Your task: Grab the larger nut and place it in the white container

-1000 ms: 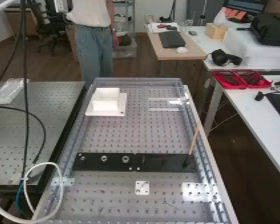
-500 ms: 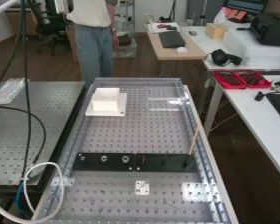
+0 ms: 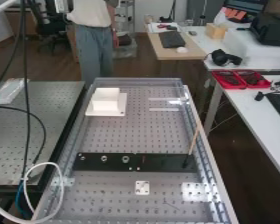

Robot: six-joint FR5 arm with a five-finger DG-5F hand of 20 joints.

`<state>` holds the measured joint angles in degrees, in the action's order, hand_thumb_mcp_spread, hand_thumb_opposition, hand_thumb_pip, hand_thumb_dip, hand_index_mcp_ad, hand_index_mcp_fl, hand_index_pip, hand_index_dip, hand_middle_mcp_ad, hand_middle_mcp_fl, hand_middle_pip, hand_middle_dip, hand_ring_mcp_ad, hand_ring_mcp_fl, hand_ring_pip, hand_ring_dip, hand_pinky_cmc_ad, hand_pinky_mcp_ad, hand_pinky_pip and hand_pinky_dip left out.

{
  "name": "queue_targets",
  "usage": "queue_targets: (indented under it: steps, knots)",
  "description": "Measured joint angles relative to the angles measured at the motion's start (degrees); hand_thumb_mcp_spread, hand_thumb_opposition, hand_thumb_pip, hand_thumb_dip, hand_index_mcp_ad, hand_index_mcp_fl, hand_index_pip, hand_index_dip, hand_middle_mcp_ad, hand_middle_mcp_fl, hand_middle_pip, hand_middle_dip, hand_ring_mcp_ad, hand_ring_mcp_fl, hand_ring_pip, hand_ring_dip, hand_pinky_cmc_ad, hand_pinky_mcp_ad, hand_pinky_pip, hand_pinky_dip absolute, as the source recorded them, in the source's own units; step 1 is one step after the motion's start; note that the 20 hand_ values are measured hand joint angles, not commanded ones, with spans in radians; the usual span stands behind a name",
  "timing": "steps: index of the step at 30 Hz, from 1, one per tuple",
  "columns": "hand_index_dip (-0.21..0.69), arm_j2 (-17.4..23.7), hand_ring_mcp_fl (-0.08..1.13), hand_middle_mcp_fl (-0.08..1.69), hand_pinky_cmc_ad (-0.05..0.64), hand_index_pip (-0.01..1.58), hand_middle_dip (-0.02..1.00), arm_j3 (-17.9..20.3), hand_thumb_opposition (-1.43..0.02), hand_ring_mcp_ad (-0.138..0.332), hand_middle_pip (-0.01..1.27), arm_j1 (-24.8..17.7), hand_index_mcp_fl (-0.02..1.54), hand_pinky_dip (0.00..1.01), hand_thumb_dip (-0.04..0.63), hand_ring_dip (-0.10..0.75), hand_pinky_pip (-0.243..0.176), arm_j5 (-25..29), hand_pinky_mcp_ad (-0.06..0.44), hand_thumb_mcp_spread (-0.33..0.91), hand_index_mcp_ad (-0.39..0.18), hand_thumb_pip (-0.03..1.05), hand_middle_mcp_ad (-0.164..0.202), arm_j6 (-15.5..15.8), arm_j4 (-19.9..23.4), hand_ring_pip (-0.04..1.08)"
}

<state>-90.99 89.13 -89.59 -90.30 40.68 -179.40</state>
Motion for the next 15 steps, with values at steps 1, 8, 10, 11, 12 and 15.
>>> queue_targets:
  steps: [1,8,10,11,12,15]
  knots:
    - [0.031,0.0,0.00,0.04,0.330,0.09,0.19,0.0,-0.72,0.152,0.14,0.0,0.02,0.40,0.049,0.066,-0.075,0.0,0.293,0.18,-0.044,0.46,0.080,0.0,0.0,0.09]
    - [0.035,-0.1,0.00,0.04,0.330,0.09,0.19,0.0,-0.72,0.159,0.14,0.0,0.02,0.40,0.049,0.066,-0.075,-0.1,0.297,0.18,-0.047,0.46,0.084,0.0,0.1,0.09]
    - [0.035,-0.1,0.00,0.04,0.332,0.08,0.19,0.1,-0.72,0.159,0.14,0.1,0.02,0.40,0.049,0.066,-0.075,-0.2,0.293,0.18,-0.047,0.46,0.086,0.0,0.2,0.09]
    - [0.035,-0.1,0.00,0.04,0.335,0.09,0.19,0.1,-0.72,0.159,0.14,0.1,0.02,0.40,0.049,0.066,-0.075,-0.2,0.291,0.18,-0.047,0.46,0.086,0.0,0.3,0.09]
    - [0.035,0.0,0.00,0.04,0.328,0.09,0.19,0.2,-0.72,0.159,0.14,0.1,0.02,0.40,0.049,0.066,-0.075,-0.1,0.300,0.18,-0.047,0.46,0.086,0.0,0.3,0.09]
    - [0.035,0.1,0.00,0.04,0.332,0.09,0.19,0.4,-0.72,0.159,0.14,0.1,0.02,0.40,0.049,0.066,-0.075,-0.1,0.311,0.18,-0.047,0.46,0.086,0.0,0.4,0.09]
